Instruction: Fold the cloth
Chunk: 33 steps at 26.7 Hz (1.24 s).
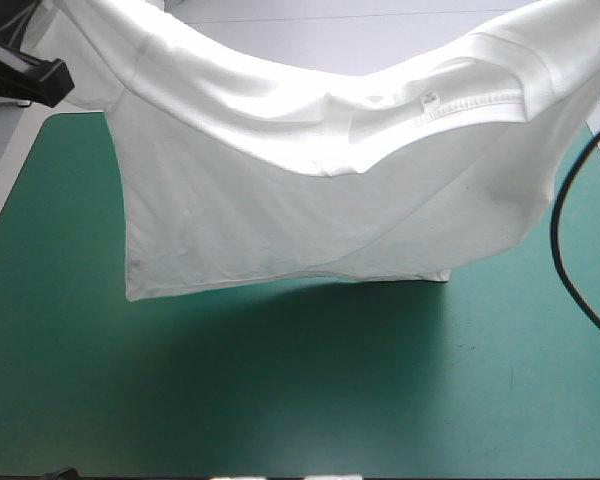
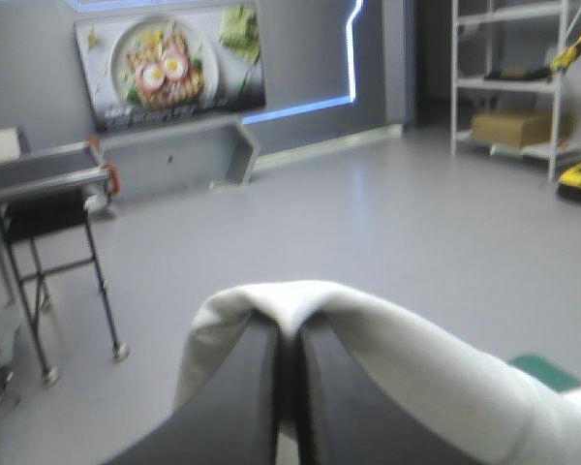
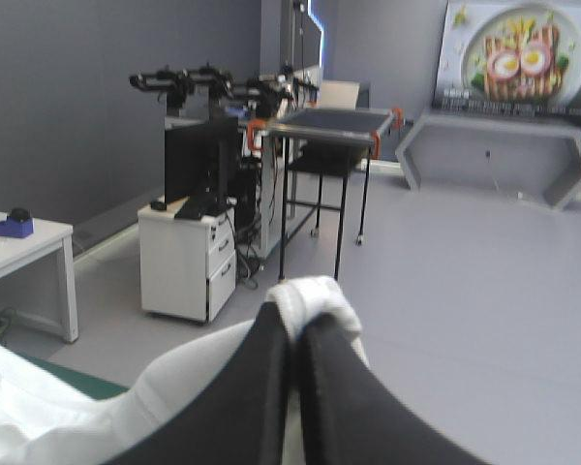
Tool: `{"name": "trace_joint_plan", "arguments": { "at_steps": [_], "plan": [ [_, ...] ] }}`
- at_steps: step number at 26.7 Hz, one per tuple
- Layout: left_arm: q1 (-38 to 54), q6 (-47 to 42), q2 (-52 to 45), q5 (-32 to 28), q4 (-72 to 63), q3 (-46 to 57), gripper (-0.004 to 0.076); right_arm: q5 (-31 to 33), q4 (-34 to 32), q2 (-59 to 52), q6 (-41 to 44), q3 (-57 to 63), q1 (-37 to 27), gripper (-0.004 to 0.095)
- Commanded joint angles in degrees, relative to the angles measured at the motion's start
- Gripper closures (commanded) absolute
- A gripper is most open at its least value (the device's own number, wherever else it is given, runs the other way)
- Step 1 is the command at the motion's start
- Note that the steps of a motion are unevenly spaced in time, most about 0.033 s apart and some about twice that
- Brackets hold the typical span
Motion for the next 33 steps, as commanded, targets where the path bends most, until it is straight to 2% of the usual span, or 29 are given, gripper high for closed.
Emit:
{"name": "trace_joint_plan", "arguments": {
  "at_steps": [1,5,10,13,18,21,25,30,33],
  "plan": [
    [0.01,0.76,-1.13,-11.41,-4.28,-3.29,0.0746,-6.14,1.09,0.0,-1.92,-5.24,-0.52,0.0924],
    [0.01,1.69,-1.13,-14.85,-7.27,-5.38,0.0746,-10.38,2.39,0.0,-2.34,-8.11,-0.52,0.0922],
    [0.01,1.78,-1.13,-14.44,-8.31,-5.83,0.0746,-11.61,3.04,0.0,-2.82,-8.89,-0.52,0.0922],
    [0.01,2.32,-0.76,-12.03,-7.98,-5.34,0.0746,-9.14,0.82,0.89,-2.5,-8.25,-0.52,0.0922],
    [0.01,2.49,1.38,-4.6,-3.37,-0.56,0.0746,-0.46,-1.69,3.77,-0.11,-5.3,-0.52,0.0922],
    [0.01,2.24,3.05,0.61,-0.78,2.34,0.0746,-0.02,-1.29,4.96,0.95,-2.04,-0.52,0.0922],
    [0.01,1.06,6.23,6.99,4.62,6.24,0.0746,-0.02,-1.14,5.98,3.66,5.89,-0.52,0.0922],
    [1.53,-2.69,11.76,6.58,10.53,15.53,0.0746,-0.15,-0.55,6.77,3.66,26.64,-0.52,0.0922],
    [8.97,-3.57,17.16,4.96,1.3,18.45,0.0746,-2.08,-0.47,9.28,3.22,36.58,-0.52,0.0922]
  ]
}}
